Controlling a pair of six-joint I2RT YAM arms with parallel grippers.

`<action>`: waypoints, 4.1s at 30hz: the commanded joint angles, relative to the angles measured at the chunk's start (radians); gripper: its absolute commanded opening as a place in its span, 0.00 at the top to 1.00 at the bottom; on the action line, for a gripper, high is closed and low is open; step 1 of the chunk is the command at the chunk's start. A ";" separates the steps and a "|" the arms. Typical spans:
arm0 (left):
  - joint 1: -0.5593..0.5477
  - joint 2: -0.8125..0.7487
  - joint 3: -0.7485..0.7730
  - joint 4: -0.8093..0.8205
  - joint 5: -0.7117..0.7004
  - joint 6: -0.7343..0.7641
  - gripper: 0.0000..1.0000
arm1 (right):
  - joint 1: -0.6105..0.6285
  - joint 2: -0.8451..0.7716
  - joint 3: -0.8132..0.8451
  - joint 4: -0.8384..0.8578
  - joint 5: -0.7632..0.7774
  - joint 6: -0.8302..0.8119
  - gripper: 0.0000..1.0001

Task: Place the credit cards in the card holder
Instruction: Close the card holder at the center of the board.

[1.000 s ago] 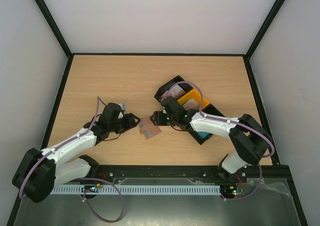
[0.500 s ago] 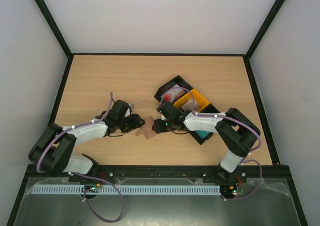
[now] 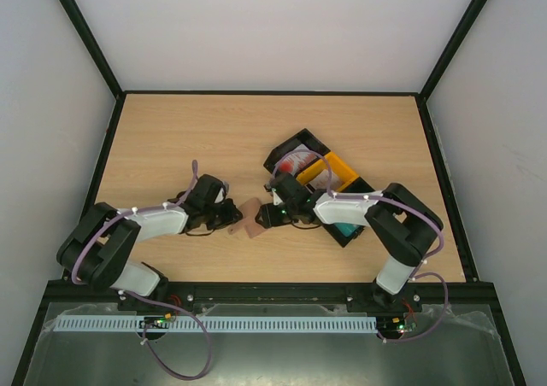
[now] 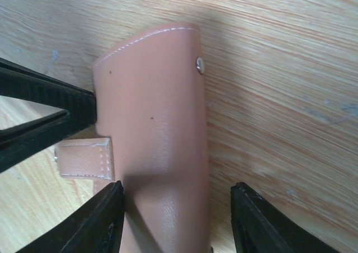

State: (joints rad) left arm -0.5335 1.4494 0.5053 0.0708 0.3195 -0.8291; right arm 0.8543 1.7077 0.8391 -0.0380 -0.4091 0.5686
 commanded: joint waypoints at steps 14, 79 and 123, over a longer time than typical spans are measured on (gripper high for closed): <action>-0.003 0.042 -0.090 0.011 -0.054 0.046 0.90 | -0.054 0.149 -0.135 0.438 -0.290 0.237 0.67; 0.150 -0.622 0.286 -0.592 -0.244 0.122 0.00 | 0.420 0.025 0.376 -0.338 0.605 0.253 0.42; 0.067 -0.432 -0.232 -0.086 0.131 -0.135 0.30 | 0.048 -0.149 -0.126 0.020 0.279 0.191 0.87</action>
State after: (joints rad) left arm -0.4572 1.0050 0.2905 -0.0441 0.4583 -0.9520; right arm 0.9085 1.5486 0.7265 -0.0395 -0.1291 0.7521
